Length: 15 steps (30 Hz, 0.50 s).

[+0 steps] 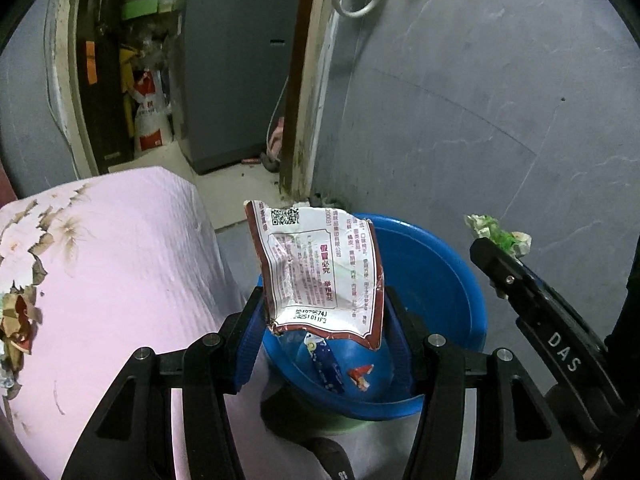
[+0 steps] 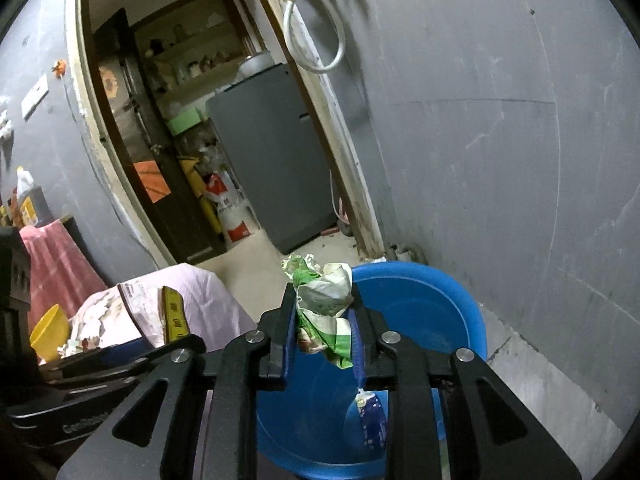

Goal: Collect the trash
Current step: 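Carry both wrappers over the blue bucket and open both tools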

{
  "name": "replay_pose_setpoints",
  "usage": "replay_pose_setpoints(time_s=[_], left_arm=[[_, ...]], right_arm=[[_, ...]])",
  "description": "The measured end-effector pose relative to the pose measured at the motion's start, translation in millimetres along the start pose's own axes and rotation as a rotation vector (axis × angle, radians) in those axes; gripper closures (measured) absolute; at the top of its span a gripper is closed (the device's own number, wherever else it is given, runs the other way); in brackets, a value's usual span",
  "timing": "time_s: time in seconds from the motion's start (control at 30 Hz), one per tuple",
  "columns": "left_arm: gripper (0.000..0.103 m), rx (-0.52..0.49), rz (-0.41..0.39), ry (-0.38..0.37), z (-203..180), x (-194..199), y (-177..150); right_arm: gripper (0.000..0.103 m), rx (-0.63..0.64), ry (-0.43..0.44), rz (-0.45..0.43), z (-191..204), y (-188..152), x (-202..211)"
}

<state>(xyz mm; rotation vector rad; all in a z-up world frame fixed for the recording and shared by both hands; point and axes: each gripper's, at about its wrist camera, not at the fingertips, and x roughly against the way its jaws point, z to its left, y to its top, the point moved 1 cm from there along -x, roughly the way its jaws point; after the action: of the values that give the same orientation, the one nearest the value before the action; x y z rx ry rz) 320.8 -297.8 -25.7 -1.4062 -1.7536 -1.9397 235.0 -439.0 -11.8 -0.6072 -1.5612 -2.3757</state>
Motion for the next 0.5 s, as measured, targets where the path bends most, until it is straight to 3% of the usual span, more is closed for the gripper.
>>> replay_pose_setpoints(time_s=[0.23,0.5], left_arm=[[0.047,0.023,0.043,-0.009,5,-13,0],[0.042,0.072,0.017,-0.009,13,-1,4]], right_arm=[[0.078,-0.029,-0.004,0.040,-5,0,-7],[0.072,-0.036,-0.014,0.061,-5,1,-13]])
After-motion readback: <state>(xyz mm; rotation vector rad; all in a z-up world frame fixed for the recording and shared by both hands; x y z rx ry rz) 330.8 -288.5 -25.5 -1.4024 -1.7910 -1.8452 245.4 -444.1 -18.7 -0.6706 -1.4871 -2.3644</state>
